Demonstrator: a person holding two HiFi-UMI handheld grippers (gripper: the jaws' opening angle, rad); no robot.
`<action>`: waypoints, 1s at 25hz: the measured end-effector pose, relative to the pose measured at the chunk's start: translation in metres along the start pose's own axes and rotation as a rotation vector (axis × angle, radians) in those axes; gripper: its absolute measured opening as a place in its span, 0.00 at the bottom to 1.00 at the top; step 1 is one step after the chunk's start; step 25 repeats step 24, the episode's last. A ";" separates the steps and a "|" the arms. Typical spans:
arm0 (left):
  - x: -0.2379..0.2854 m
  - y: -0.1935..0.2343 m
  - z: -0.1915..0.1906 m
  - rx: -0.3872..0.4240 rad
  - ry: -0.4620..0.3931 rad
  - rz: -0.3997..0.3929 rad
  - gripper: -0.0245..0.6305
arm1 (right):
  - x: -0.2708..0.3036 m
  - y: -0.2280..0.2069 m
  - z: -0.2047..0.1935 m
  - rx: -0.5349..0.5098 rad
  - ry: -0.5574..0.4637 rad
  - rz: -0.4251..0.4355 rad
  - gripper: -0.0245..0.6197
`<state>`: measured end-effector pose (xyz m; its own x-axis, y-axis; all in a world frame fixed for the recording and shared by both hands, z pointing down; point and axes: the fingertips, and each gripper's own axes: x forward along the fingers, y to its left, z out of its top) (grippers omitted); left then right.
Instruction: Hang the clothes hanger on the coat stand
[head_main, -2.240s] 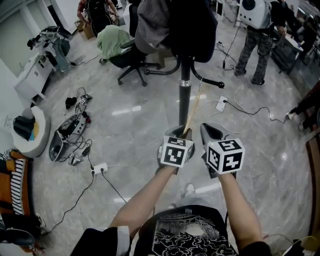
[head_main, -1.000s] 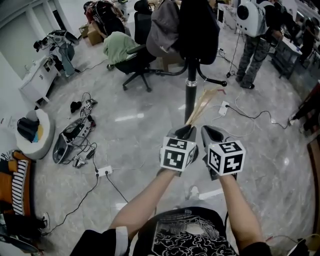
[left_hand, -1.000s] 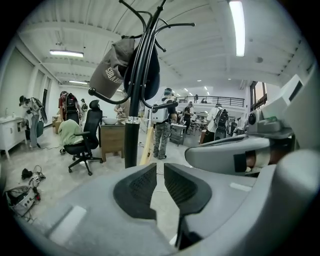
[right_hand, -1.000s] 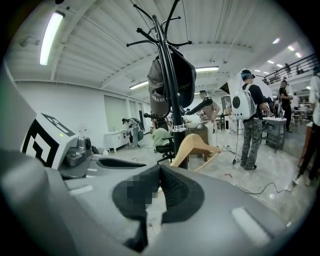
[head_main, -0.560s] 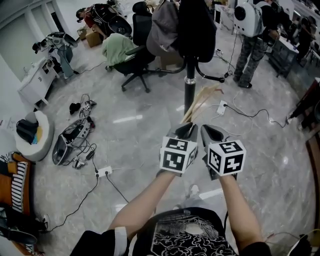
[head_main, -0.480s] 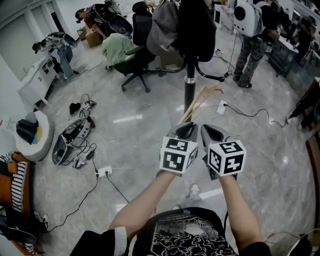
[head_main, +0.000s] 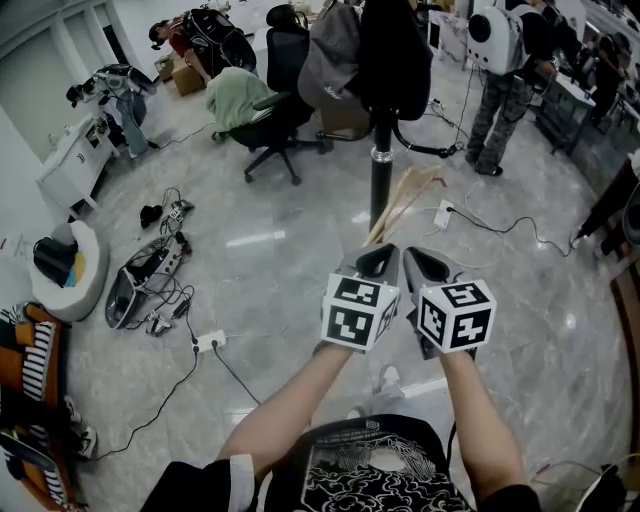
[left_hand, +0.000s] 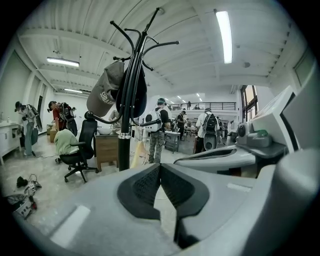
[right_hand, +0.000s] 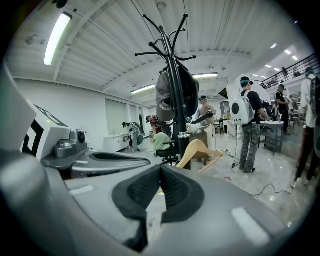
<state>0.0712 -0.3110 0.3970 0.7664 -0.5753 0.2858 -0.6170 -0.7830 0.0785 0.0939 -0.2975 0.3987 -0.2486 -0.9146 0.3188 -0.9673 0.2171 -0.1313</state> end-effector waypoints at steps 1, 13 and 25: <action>-0.001 -0.001 0.000 0.002 -0.002 -0.002 0.05 | -0.001 0.001 0.000 -0.001 -0.001 -0.001 0.04; -0.007 -0.014 -0.005 0.012 0.005 -0.021 0.05 | -0.014 0.004 -0.004 0.003 -0.010 -0.011 0.04; -0.008 -0.012 -0.006 0.014 0.013 -0.028 0.05 | -0.014 0.004 -0.003 0.008 -0.010 -0.017 0.04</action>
